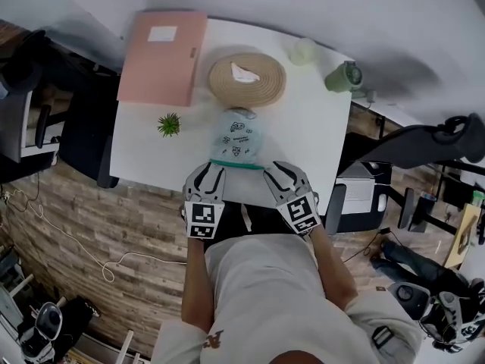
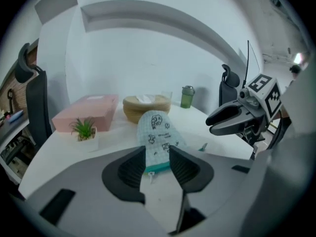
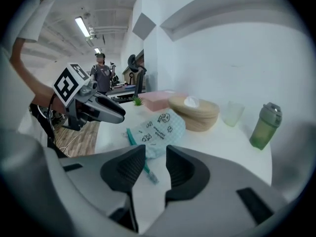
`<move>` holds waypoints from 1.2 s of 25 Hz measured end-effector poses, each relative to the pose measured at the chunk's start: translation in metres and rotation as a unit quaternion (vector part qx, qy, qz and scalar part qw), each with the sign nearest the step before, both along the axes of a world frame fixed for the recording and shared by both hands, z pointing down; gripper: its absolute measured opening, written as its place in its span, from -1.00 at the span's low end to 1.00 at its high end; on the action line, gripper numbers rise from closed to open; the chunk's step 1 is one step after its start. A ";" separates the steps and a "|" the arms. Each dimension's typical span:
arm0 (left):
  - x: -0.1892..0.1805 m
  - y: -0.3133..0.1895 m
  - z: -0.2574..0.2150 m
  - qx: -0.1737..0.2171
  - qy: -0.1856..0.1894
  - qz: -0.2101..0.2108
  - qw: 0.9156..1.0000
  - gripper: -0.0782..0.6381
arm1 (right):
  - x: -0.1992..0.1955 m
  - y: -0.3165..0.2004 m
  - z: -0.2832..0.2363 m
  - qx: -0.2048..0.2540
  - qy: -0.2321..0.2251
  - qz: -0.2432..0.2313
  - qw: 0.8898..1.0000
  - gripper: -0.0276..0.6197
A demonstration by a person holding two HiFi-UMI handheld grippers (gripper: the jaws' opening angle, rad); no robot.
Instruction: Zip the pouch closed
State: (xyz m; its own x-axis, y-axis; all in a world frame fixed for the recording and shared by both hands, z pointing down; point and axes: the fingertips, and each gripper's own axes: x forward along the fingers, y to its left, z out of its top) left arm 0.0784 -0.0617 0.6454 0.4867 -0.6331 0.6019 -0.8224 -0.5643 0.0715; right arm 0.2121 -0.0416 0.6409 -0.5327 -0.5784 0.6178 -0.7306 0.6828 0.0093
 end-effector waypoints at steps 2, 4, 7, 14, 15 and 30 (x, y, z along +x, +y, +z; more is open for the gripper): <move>0.003 -0.006 -0.025 0.035 0.009 0.001 0.999 -0.34 | -0.001 -0.008 -0.022 0.030 -0.010 0.007 0.999 -0.48; 0.006 -0.013 -0.049 0.067 0.016 -0.001 0.998 -0.31 | 0.000 -0.017 -0.045 0.058 -0.020 0.019 0.998 -0.44; 0.006 -0.024 -0.086 0.109 0.027 -0.013 0.994 -0.25 | 0.002 -0.031 -0.087 0.107 -0.044 0.038 0.992 -0.34; 0.011 -0.053 -0.184 0.220 0.057 -0.041 0.973 -0.02 | 0.015 -0.061 -0.204 0.244 -0.129 0.104 0.956 0.06; 0.013 -0.055 -0.195 0.231 0.061 -0.045 0.970 -0.01 | 0.016 -0.063 -0.212 0.252 -0.130 0.108 0.953 0.07; 0.038 -0.040 -0.252 0.279 0.031 -0.049 0.958 0.07 | 0.043 -0.058 -0.251 0.293 -0.142 0.109 0.939 0.07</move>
